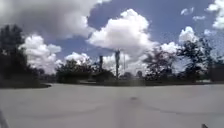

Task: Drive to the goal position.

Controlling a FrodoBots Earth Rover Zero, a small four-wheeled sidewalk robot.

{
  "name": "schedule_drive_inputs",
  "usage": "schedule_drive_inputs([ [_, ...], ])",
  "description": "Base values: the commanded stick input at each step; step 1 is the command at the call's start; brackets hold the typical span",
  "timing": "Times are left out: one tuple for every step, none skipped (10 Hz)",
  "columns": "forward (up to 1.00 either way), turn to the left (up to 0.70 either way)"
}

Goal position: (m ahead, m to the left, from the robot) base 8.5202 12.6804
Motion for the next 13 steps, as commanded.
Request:
schedule_drive_inputs([
  [0.85,0.0],
  [0.85,0.0],
  [0.85,0.0],
  [0.85,0.14],
  [0.85,0.34],
  [0.85,0.34],
  [0.85,0.34],
  [0.85,0.34],
  [0.85,0.34],
  [0.85,0.34],
  [0.85,0.04],
  [0.85,0.0],
  [0.85,0.0],
])
